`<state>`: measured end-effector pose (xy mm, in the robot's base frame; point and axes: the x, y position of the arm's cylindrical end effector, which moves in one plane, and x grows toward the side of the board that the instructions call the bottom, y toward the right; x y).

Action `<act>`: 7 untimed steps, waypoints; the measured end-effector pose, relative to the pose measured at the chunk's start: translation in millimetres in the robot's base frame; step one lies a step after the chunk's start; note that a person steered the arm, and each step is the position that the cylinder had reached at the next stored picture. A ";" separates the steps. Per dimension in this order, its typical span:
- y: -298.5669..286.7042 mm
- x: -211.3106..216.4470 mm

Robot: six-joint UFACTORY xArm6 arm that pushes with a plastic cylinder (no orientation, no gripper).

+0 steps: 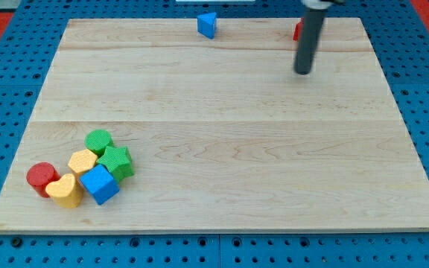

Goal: Move the red star to the blue triangle

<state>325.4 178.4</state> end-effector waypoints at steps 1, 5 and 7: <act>72.7 -33.0; 16.4 -97.5; -48.7 -97.4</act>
<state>227.9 129.7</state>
